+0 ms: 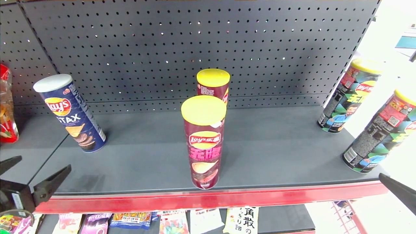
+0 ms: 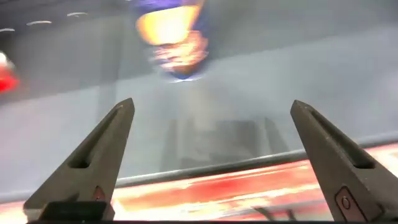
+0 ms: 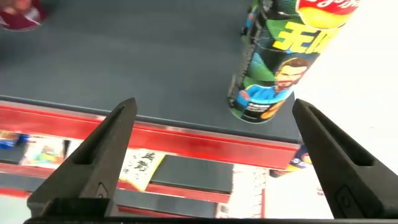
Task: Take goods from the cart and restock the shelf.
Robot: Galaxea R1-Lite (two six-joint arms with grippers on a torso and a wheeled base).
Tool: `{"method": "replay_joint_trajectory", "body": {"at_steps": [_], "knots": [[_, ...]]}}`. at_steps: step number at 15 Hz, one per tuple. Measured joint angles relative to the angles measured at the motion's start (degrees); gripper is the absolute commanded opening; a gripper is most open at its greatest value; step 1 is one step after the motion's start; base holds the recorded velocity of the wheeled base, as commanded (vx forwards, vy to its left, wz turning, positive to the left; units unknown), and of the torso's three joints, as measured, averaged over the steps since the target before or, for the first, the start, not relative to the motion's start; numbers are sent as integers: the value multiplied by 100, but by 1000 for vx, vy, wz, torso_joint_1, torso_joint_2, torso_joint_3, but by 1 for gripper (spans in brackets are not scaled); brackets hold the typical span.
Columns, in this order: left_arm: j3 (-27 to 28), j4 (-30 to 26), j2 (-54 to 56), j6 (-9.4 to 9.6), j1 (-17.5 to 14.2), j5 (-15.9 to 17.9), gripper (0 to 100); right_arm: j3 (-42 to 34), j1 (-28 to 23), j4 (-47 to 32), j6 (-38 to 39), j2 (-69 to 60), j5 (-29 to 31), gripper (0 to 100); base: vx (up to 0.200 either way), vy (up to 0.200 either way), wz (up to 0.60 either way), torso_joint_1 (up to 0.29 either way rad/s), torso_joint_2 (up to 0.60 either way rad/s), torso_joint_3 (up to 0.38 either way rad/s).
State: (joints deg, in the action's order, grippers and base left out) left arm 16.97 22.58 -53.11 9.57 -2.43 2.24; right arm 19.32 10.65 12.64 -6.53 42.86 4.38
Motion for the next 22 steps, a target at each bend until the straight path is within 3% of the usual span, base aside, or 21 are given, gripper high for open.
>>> {"method": "replay_joint_trajectory", "body": {"at_steps": [4,17,22], "knots": [[-30,-9,406,77,-173,-15,100,-26,-73,-6,-17,-4,22,100,0,0,0,0,0,0],[-66,-5,560,99,-184,-24,100,-96,-286,-20,-294,-15,18,100,-200,0,0,2,2,2],[-85,33,555,236,-187,2,100,-107,-283,-11,-323,-17,7,100,0,-80,0,2,-5,1]]}}
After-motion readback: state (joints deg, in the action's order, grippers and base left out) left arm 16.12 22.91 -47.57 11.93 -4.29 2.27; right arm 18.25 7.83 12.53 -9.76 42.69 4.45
